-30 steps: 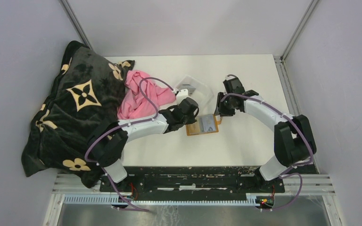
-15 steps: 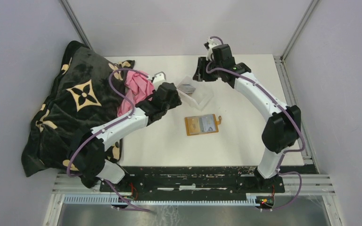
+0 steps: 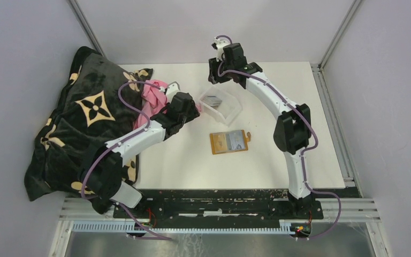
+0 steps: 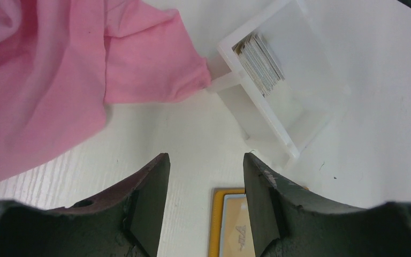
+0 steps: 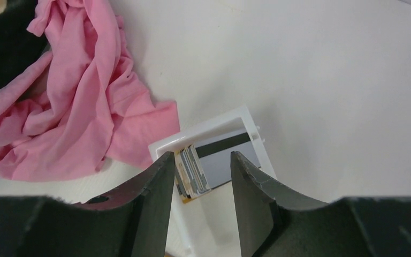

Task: Put the credit cards into the card holder
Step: Pick up the credit card from the storage box.

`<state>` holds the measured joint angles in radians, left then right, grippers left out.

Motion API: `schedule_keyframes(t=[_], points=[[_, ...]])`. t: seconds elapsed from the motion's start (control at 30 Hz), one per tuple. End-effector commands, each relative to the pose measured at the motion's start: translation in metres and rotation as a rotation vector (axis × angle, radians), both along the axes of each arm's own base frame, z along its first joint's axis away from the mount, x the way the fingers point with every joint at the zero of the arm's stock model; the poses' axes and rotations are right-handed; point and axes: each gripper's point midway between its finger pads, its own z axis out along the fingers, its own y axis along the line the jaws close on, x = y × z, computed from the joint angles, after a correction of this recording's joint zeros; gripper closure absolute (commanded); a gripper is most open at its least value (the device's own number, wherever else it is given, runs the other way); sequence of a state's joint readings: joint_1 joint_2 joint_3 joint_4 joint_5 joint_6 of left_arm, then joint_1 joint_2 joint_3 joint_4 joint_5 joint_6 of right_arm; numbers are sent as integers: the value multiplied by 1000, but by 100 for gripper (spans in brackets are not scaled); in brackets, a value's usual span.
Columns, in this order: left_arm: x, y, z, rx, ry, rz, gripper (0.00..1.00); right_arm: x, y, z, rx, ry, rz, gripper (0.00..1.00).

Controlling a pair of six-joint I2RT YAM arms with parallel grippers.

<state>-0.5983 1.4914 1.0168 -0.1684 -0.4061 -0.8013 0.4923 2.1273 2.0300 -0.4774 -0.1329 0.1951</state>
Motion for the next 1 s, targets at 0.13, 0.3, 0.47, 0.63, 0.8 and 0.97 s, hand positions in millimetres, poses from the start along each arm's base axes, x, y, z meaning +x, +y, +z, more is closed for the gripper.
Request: schedule_keyframes(t=[0.13, 0.3, 0.47, 0.63, 0.8, 0.97], points=[[28, -20, -21, -96, 13, -2, 49, 11, 18, -37, -33, 71, 74, 51], [37, -33, -34, -114, 38, -27, 50, 7, 19, -61, -69, 130, 100, 51], [47, -41, -44, -120, 58, -36, 51, 2, 19, -80, -83, 182, 111, 50], [57, -44, -52, -116, 76, -31, 51, -2, 19, -100, -94, 230, 122, 49], [66, -46, -63, -134, 101, -26, 51, -3, 22, -115, -94, 261, 129, 48], [74, -50, -65, -142, 107, -33, 51, -2, 21, -129, -99, 295, 130, 47]])
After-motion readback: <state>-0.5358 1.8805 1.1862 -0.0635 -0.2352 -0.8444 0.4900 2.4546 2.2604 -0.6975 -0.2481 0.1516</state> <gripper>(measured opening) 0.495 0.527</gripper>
